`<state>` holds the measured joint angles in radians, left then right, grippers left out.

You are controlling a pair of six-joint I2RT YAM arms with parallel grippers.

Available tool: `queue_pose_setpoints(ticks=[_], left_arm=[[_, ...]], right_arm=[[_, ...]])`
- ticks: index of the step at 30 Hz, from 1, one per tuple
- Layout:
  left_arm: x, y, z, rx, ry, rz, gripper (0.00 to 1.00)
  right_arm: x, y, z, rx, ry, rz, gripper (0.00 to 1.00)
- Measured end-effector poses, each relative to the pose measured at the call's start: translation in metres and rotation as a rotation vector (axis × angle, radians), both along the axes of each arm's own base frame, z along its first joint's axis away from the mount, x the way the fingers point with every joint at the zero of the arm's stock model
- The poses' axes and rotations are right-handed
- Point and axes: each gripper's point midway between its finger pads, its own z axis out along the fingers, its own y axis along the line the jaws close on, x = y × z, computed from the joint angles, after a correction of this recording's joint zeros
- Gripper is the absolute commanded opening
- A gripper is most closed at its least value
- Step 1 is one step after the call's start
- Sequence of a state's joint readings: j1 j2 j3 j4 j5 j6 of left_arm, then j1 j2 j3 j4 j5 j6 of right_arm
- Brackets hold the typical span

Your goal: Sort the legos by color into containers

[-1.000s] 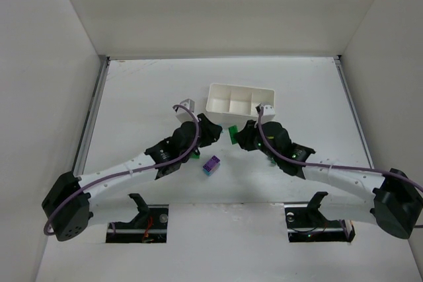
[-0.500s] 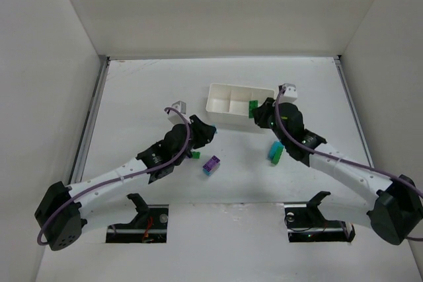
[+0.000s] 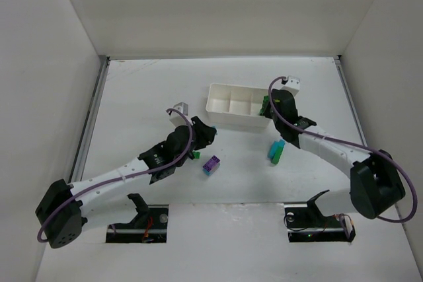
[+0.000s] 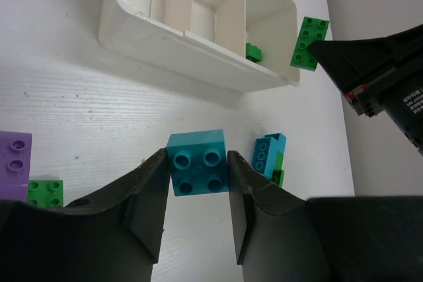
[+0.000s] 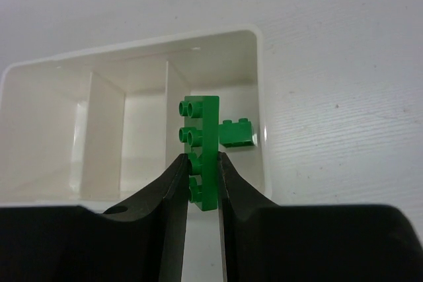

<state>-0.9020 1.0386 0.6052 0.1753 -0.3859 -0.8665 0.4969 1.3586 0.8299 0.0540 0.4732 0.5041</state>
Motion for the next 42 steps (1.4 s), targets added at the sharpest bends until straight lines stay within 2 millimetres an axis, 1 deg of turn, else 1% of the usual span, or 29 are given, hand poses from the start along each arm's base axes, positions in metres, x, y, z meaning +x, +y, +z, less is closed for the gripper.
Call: queue_pose_setpoints(ticks=[6,14,21,31,36,37,38,41,42], left_arm=[[0.000,0.001,-0.002,0.006,0.001,0.001,0.15],[0.000,0.002,-0.003,0.018,0.000,-0.003,0.15],[0.001,0.004,-0.005,0.027,0.003,0.001,0.15],[0.000,0.005,-0.006,0.034,0.005,0.002,0.15],[0.001,0.005,-0.006,0.035,0.005,0.004,0.15],[0.001,0.005,-0.006,0.035,0.005,0.004,0.15],[0.001,0.005,-0.006,0.035,0.005,0.004,0.15],[0.001,0.005,-0.006,0.035,0.005,0.005,0.15],[0.001,0.005,-0.006,0.035,0.004,0.006,0.15]], right_arm=[[0.007,0.001,0.000,-0.013,0.002,-0.009,0.18],[0.009,0.001,-0.007,-0.029,0.018,-0.012,0.21],[0.014,0.003,-0.010,-0.037,0.028,-0.013,0.21],[0.015,0.003,-0.021,-0.053,0.050,-0.019,0.21],[0.016,0.003,-0.022,-0.055,0.053,-0.020,0.21],[0.016,0.003,-0.022,-0.055,0.053,-0.020,0.22],[0.016,0.003,-0.022,-0.055,0.052,-0.020,0.25],[0.016,0.003,-0.022,-0.055,0.052,-0.021,0.43],[0.016,0.002,-0.022,-0.055,0.052,-0.023,0.45]])
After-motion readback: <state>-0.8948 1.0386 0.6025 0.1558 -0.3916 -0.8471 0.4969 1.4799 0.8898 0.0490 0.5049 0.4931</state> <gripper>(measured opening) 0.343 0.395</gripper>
